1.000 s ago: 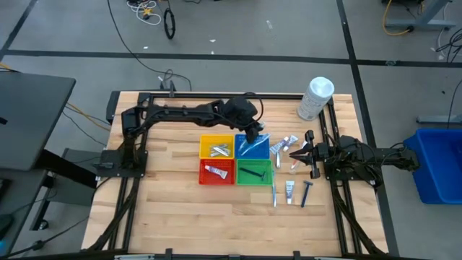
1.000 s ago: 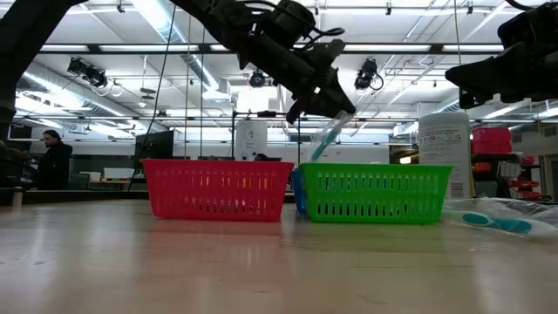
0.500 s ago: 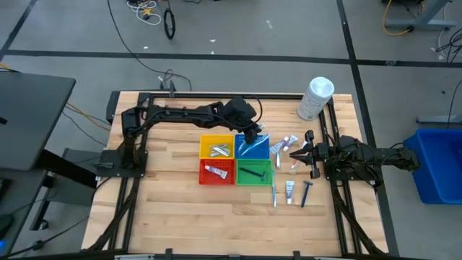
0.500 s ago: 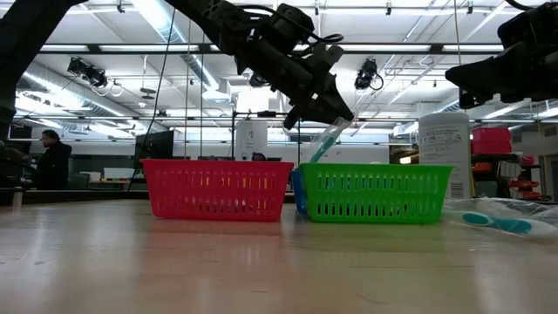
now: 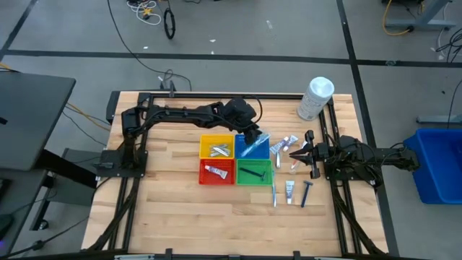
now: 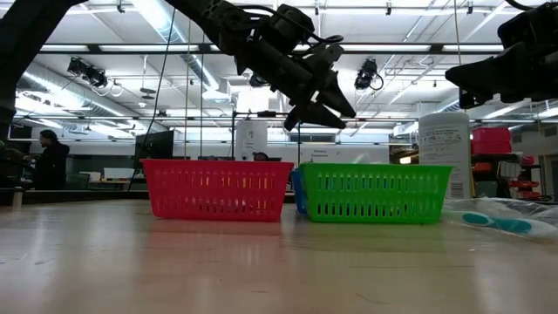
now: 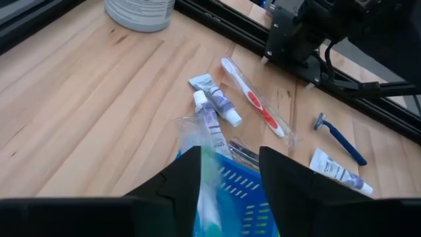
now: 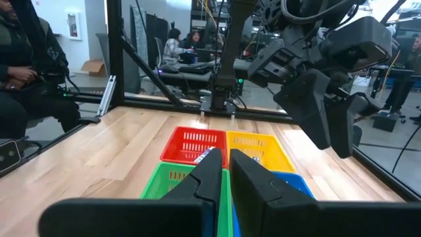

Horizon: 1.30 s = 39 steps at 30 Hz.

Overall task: Pick & Place Travel size toiletries
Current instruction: Put the top right toothpaste into the red bin

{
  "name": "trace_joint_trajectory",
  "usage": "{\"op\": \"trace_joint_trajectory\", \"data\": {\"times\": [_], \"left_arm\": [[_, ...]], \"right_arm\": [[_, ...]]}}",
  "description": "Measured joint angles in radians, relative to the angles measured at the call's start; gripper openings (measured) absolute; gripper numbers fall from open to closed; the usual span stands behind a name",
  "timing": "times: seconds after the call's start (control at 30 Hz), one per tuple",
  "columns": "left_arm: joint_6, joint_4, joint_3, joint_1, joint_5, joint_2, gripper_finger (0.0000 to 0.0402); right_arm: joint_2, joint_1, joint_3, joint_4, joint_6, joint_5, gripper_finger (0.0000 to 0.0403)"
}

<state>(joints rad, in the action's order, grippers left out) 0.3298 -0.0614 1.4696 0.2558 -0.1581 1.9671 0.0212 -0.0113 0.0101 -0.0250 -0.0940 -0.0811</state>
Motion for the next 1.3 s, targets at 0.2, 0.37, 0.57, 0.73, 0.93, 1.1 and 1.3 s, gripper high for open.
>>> {"op": "trace_joint_trajectory", "data": {"times": [0.2,0.37,0.57,0.73,0.93,1.1,1.3], "left_arm": [[0.000,-0.001,0.000,0.000,-0.001,0.000,0.0194],[0.000,-0.002,0.000,0.000,-0.004,0.000,0.0200],[-0.015,-0.013,0.000,-0.005,-0.004,0.000,0.0189],[-0.027,-0.032,0.000,-0.018,-0.009,-0.022,0.0159],[-0.088,-0.074,0.000,-0.033,-0.045,-0.064,0.0118],[-0.118,-0.102,0.000,-0.054,-0.045,-0.099,0.0091],[-0.178,-0.133,0.000,-0.087,0.012,-0.115,0.0066]], "right_arm": [[0.000,0.000,0.000,0.000,0.000,0.000,0.0040],[0.000,0.000,0.000,0.000,0.000,0.000,0.0041],[0.000,0.000,0.000,0.000,0.000,0.000,0.0041],[0.000,0.000,0.000,0.000,0.000,0.000,0.0040],[0.000,0.000,0.000,0.000,0.000,0.000,0.0041],[0.000,0.000,0.000,0.000,0.000,0.000,0.0040],[0.000,0.000,0.000,0.000,0.000,0.000,0.0041]]}}
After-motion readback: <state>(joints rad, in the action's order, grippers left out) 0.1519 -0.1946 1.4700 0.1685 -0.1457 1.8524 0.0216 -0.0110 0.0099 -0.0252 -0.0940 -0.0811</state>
